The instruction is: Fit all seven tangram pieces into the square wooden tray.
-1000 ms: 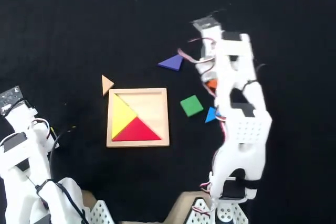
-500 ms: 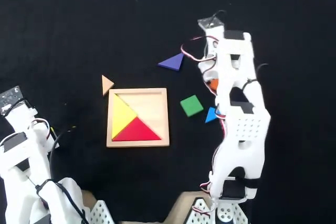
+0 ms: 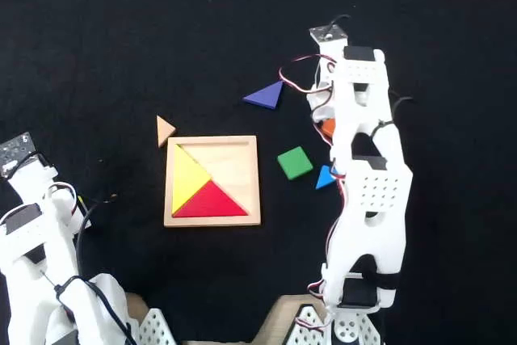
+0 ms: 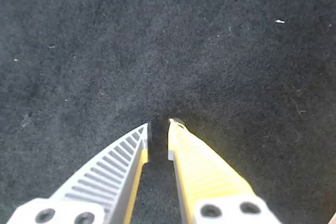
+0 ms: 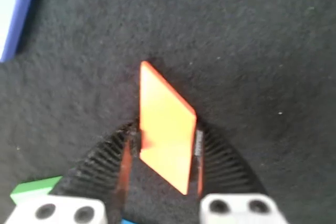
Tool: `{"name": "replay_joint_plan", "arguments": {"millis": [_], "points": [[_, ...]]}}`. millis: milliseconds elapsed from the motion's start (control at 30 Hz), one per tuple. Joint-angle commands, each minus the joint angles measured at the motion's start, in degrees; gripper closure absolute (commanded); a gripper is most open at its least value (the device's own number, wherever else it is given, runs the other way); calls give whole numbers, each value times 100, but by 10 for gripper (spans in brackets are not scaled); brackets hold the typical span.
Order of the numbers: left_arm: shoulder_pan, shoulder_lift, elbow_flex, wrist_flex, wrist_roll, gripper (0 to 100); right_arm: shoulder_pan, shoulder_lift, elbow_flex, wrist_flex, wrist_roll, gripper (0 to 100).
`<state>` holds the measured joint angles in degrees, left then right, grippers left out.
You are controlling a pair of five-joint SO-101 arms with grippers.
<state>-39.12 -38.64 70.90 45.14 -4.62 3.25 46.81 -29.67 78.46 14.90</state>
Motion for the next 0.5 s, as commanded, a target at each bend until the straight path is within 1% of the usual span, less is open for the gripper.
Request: {"name": "replay_joint_plan", "arguments": {"millis": [0, 200, 267, 400, 467], "points": [[48, -114, -13, -70, -35, 920, 18, 4, -207, 18, -44, 973], [57, -114, -13, -70, -35, 920, -44, -734, -848, 1301, -70, 977], [57, -114, -13, -70, -35, 920, -44, -1130, -945, 1609, -264, 977], [57, -105, -13, -70, -35, 920, -158, -1930, -901, 2198, -431, 977], [57, -105, -13, -70, -35, 920, -237, -2343, -664, 2259, -563, 977]]}}
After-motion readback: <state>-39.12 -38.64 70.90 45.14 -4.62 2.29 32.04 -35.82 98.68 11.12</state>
